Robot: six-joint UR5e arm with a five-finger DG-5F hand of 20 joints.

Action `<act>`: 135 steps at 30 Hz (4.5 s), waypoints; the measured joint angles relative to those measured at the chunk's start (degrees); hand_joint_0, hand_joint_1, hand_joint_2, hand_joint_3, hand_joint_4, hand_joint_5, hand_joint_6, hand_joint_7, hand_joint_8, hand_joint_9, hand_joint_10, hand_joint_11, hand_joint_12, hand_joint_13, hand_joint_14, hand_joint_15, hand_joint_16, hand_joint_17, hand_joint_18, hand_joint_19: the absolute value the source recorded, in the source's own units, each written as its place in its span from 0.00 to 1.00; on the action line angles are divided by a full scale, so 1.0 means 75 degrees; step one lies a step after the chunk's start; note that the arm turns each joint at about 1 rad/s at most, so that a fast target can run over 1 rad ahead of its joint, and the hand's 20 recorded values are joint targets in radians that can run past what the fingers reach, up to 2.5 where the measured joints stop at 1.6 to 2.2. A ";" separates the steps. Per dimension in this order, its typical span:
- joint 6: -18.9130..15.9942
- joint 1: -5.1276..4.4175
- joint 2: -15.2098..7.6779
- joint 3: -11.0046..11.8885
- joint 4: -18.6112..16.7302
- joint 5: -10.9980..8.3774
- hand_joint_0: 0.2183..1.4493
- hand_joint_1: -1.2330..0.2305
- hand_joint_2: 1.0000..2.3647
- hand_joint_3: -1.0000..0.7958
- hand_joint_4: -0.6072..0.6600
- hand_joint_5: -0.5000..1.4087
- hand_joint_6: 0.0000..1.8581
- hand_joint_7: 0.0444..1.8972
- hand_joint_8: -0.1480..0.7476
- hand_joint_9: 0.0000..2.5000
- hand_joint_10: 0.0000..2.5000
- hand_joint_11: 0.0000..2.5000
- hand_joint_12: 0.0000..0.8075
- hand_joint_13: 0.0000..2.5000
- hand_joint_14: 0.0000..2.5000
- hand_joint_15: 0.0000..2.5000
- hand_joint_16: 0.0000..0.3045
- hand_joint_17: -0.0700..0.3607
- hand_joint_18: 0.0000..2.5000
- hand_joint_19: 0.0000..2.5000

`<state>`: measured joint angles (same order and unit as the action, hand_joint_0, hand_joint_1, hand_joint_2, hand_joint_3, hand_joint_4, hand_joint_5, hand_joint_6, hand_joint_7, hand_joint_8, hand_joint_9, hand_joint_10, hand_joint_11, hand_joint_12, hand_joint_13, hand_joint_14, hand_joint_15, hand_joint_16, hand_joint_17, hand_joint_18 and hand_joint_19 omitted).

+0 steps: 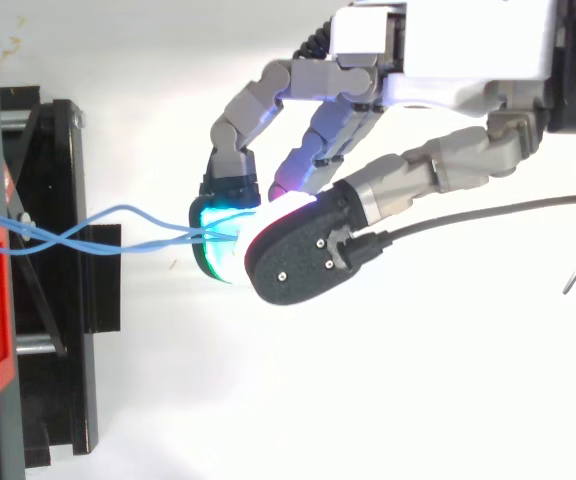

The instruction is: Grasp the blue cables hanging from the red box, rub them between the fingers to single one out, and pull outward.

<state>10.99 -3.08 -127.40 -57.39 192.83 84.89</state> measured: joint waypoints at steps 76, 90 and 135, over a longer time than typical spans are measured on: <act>0.0943 0.0164 -0.0008 -0.0703 -0.1408 -0.0386 0.30 0.44 0.01 0.39 0.47 0.20 0.44 0.55 0.40 0.45 0.01 0.31 0.38 0.41 0.01 0.33 0.15 0.40 0.35 0.29; 0.0950 0.0164 -0.0007 -0.0687 -0.1407 -0.0386 0.27 0.35 0.00 0.28 0.50 0.19 0.48 0.47 0.38 0.41 0.01 0.32 0.38 0.40 0.01 0.33 0.15 0.40 0.34 0.29; 0.1445 0.0123 -0.0006 -0.0644 -0.1410 -0.0416 0.21 0.60 0.00 0.28 0.48 0.21 0.46 0.51 0.42 0.46 0.01 0.31 0.41 0.42 0.01 0.34 0.17 0.43 0.36 0.30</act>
<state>21.83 -2.16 -127.44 -62.23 182.25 81.77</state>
